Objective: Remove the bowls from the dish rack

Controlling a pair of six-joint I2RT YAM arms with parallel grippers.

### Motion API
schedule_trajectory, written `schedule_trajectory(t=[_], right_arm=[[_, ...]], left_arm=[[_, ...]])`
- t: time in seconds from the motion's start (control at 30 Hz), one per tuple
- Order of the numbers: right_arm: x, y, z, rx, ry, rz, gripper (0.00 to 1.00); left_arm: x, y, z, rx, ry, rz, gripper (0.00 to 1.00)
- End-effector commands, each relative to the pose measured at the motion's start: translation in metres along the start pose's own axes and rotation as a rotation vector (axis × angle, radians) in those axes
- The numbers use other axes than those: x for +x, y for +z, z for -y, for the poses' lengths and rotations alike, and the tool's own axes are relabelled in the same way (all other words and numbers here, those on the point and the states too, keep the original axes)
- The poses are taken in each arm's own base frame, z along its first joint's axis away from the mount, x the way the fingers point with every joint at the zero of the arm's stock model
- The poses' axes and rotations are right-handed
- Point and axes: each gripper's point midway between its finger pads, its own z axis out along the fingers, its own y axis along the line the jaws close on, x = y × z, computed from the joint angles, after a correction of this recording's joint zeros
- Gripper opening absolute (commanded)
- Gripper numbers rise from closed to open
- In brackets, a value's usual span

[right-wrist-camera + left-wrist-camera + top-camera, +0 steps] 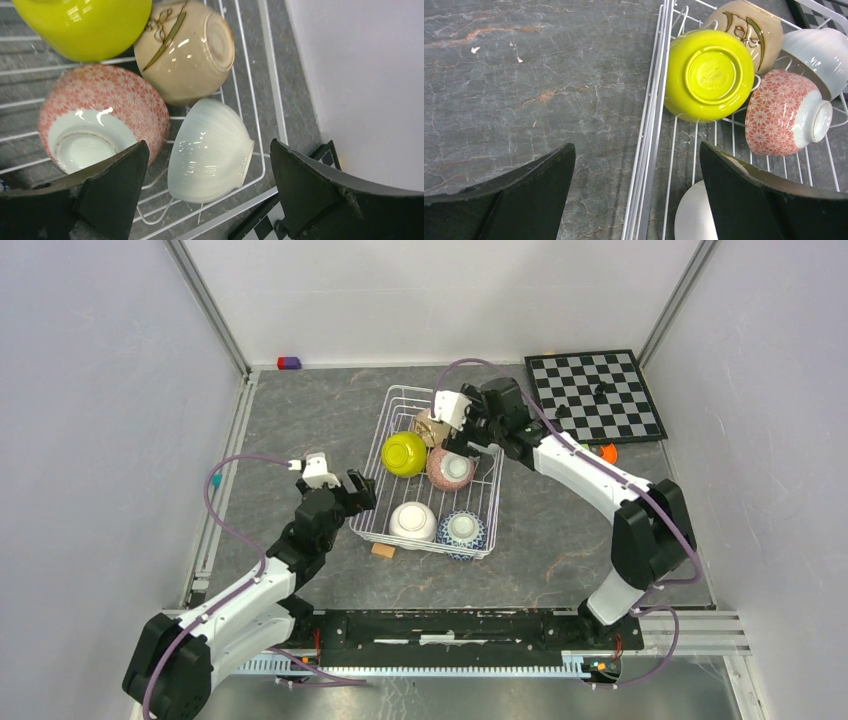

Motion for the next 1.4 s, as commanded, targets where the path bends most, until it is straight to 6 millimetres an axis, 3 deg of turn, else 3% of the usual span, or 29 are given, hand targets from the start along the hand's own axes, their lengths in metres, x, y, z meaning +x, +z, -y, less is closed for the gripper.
schedule_trajectory(t=[0.0,0.2,0.47,0.77,1.0,1.17,1.37], right_arm=[[0.019,0.008,0.006,-0.011,-0.089,-0.119,0.98],[0.045,0.023,0.011,-0.020,-0.085,-0.275,0.98],[0.056,0.031,0.018,0.030,-0.028,-0.335,0.98],[0.076,0.033,0.008,0.010,0.114,-0.385,0.98],[0.070,0.025,0.007,-0.012,0.233,-0.292,0.97],[0.064,0.023,0.006,-0.025,0.236,-0.269,0.79],[0.060,0.019,0.008,-0.018,0.231,-0.268,0.64]], left_arm=[[-0.017,0.001,0.010,0.051,0.021,0.065,1.00],[-0.018,0.002,0.009,0.041,0.032,0.064,1.00],[-0.021,0.000,0.007,0.036,0.028,0.081,1.00],[-0.022,-0.001,0.005,0.029,0.028,0.080,1.00],[-0.023,-0.001,0.006,0.031,0.025,0.081,1.00],[-0.023,-0.002,0.006,0.031,0.023,0.082,1.00],[-0.023,-0.002,0.005,0.027,0.025,0.083,1.00]])
